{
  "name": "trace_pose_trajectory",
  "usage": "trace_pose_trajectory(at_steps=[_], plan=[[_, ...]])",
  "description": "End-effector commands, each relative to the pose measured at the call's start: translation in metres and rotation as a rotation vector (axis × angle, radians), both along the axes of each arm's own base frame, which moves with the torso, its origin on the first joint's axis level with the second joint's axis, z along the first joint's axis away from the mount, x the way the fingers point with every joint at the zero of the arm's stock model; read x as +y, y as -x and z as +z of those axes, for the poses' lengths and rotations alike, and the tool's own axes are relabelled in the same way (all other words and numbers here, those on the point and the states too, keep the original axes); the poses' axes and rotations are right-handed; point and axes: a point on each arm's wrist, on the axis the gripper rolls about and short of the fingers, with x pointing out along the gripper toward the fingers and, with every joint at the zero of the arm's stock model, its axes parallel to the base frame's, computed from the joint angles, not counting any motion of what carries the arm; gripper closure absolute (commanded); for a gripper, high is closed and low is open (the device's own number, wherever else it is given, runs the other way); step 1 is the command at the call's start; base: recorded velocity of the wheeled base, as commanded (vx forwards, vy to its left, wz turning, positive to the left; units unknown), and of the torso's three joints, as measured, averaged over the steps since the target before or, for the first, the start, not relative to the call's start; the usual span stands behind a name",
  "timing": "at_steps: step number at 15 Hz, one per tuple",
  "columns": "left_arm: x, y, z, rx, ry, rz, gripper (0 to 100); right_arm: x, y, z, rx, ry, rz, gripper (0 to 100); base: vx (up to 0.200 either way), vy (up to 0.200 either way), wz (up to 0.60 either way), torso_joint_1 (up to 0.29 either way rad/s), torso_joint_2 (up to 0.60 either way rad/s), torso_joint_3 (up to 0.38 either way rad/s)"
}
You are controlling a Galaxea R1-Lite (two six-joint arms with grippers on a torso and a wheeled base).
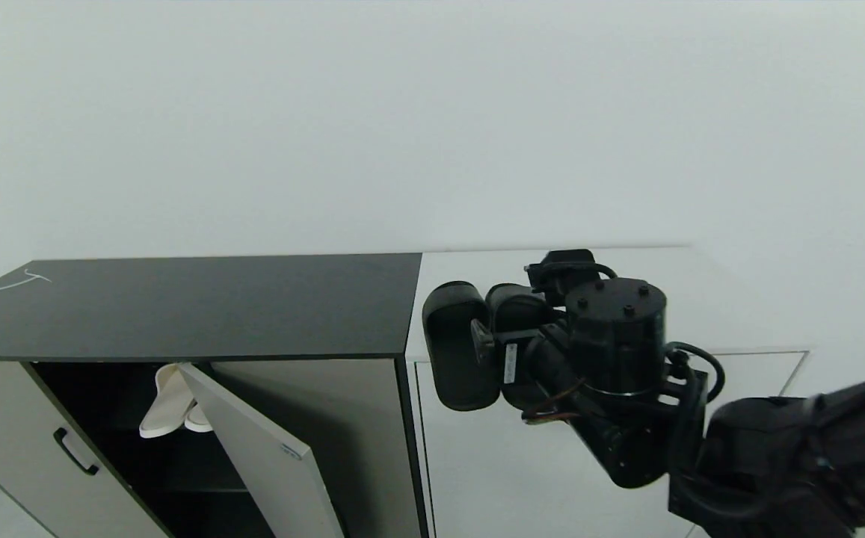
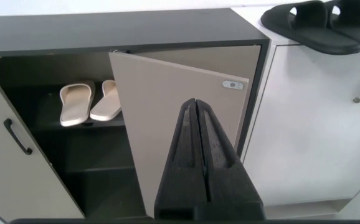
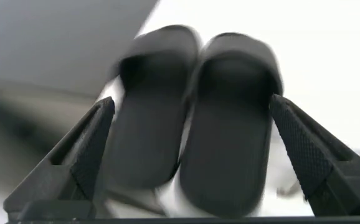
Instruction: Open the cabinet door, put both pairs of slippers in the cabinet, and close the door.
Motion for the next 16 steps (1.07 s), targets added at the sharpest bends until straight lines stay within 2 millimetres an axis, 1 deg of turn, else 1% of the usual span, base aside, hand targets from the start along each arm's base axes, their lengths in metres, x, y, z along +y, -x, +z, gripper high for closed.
trace_pose_trajectory(at_steps=[1, 4, 7, 9, 11, 16], plan=[[0.0, 0.0, 0.0, 0.0, 0.0, 0.0, 100, 0.017, -0.036, -0.029, 0.032, 0.035, -0.055, 0, 0.0, 0.0, 0.0, 0.0, 0.0, 0.0], [0.0, 0.0, 0.0, 0.0, 0.0, 0.0, 100, 0.03, -0.053, -0.037, 0.043, 0.04, -0.067, 0, 0.0, 0.0, 0.0, 0.0, 0.0, 0.0], [0.0, 0.0, 0.0, 0.0, 0.0, 0.0, 100, 0.041, -0.063, -0.042, 0.052, 0.05, -0.067, 0, 0.0, 0.0, 0.0, 0.0, 0.0, 0.0], [0.0, 0.0, 0.0, 0.001, 0.0, 0.0, 100, 0.049, -0.071, -0.049, 0.058, 0.058, -0.071, 0, 0.0, 0.0, 0.0, 0.0, 0.0, 0.0], [0.0, 0.0, 0.0, 0.0, 0.0, 0.0, 100, 0.048, -0.082, -0.054, 0.062, 0.062, -0.09, 0, 0.0, 0.0, 0.0, 0.0, 0.0, 0.0], [0.0, 0.0, 0.0, 0.001, 0.002, 0.0, 100, 0.036, -0.113, -0.056, 0.058, 0.054, -0.157, 0, 0.0, 0.0, 0.0, 0.0, 0.0, 0.0]])
